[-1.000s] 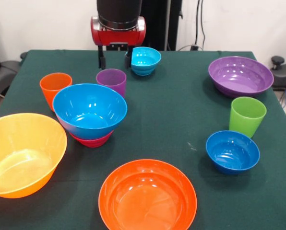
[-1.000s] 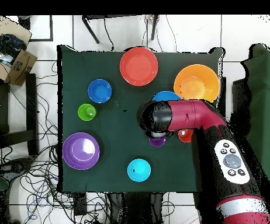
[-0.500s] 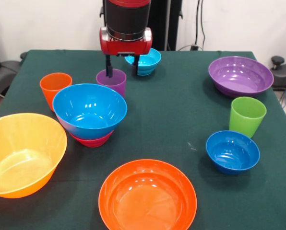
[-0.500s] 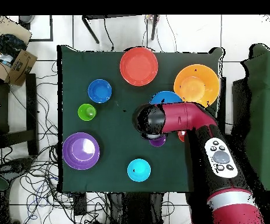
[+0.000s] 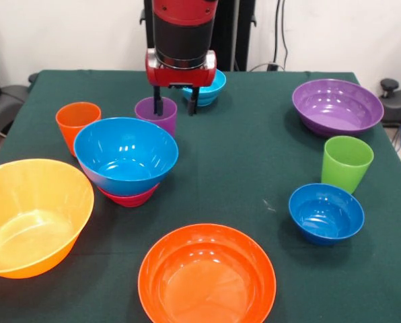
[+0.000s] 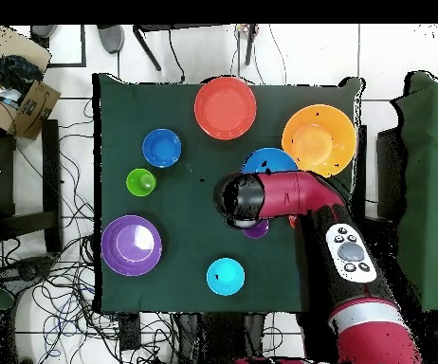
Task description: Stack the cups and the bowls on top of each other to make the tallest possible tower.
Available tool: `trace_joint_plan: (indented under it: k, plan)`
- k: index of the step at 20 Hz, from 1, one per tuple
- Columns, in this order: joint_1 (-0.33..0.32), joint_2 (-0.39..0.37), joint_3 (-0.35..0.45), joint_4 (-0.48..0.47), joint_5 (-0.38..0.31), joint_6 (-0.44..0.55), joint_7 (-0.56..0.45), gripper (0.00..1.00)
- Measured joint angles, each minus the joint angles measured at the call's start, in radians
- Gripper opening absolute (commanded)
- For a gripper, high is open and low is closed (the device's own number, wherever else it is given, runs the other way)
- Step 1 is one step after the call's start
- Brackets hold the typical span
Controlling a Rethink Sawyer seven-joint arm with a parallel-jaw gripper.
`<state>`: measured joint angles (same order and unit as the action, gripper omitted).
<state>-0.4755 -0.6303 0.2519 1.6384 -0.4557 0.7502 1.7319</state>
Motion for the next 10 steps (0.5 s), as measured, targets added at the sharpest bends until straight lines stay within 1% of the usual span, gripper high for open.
trace_joint_plan:
  k: [5, 10]
  plan:
    - [0.002, 0.013, -0.016, 0.000, 0.001, 0.000, 0.000, 1.00]
    - [0.027, 0.026, -0.057, 0.000, 0.000, 0.000, 0.000, 1.00]
